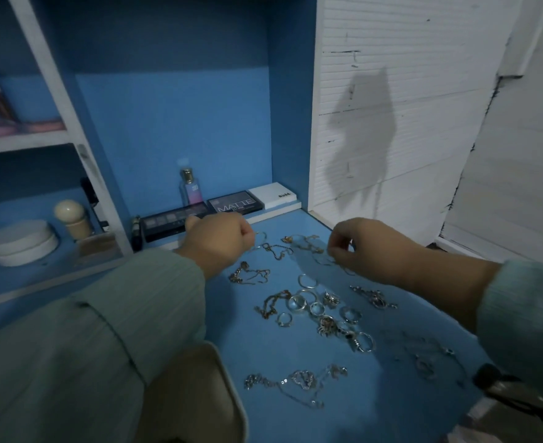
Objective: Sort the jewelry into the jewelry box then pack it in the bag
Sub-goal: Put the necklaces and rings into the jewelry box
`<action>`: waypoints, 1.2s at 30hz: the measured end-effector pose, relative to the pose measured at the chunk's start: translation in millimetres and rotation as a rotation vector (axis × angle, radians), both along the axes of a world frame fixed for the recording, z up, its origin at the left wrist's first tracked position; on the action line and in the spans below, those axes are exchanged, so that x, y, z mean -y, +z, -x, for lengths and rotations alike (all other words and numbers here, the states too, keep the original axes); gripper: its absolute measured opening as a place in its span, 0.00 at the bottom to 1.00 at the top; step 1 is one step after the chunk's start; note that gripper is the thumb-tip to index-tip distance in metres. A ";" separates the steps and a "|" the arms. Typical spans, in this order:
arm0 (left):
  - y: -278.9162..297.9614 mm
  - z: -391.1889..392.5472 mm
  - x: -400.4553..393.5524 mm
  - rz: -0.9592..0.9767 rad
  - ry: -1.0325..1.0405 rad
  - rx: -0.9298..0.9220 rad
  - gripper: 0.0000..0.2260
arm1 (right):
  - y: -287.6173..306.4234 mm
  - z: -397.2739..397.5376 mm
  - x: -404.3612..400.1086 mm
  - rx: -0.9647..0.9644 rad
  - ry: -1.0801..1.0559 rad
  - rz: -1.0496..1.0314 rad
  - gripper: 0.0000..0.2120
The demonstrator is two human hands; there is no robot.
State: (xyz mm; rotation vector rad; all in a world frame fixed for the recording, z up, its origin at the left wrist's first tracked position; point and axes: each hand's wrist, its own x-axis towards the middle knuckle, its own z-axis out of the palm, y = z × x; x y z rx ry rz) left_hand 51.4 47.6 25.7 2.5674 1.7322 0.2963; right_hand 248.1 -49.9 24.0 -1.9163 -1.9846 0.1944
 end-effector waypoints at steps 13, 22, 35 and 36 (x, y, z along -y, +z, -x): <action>27.8 71.9 77.5 0.443 -0.029 0.593 0.08 | 25.5 91.6 27.6 -0.594 0.045 -0.006 0.06; 15.7 120.0 124.6 0.504 0.128 0.604 0.07 | 6.2 144.1 49.5 -0.581 0.084 0.077 0.07; -2.2 127.1 149.5 0.152 0.081 -0.179 0.09 | -6.4 177.1 53.9 -0.071 0.167 0.130 0.11; -2.9 126.1 151.1 0.109 0.059 -0.240 0.09 | -6.3 177.8 53.9 -0.033 0.168 0.128 0.11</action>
